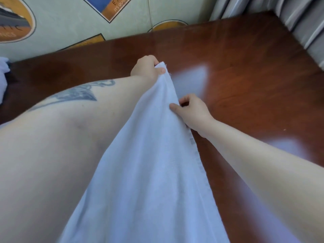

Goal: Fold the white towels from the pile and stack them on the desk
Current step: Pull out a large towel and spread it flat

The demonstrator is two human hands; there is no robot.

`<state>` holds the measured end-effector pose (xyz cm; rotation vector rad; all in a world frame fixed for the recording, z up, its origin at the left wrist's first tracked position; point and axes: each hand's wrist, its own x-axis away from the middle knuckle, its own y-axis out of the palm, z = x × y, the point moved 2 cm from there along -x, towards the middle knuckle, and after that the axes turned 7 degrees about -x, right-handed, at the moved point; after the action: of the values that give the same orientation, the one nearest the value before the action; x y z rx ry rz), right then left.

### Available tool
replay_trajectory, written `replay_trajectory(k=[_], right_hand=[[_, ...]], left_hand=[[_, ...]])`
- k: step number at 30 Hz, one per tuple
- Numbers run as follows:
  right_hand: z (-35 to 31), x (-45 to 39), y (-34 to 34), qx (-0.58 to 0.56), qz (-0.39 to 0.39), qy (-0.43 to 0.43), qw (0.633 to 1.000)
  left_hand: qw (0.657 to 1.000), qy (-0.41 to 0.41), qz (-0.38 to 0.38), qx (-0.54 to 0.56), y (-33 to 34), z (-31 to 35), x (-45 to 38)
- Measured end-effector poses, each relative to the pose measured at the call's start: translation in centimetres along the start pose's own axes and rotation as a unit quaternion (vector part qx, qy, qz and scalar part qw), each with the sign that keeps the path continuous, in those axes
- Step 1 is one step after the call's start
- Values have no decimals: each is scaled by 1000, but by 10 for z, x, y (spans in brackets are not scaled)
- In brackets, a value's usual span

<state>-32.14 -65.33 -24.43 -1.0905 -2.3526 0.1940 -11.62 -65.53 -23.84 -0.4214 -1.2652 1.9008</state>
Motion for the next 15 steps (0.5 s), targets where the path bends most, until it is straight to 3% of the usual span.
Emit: replay_trajectory(k=[5,10,12,15], right_hand=[[37,75,-17,77,8,12,997],[41,82,-24,128,39,28,991],[42,80,-23,134,31,29,990],[43,81,-29,96,23,36,994]], left_hand=[[999,-28,25,-28,5,5,4],[990,-48,58,-123,1,20,17],[978,-7,124,-168,-6,32,36],[973,117,163,-110,-2,54,104]])
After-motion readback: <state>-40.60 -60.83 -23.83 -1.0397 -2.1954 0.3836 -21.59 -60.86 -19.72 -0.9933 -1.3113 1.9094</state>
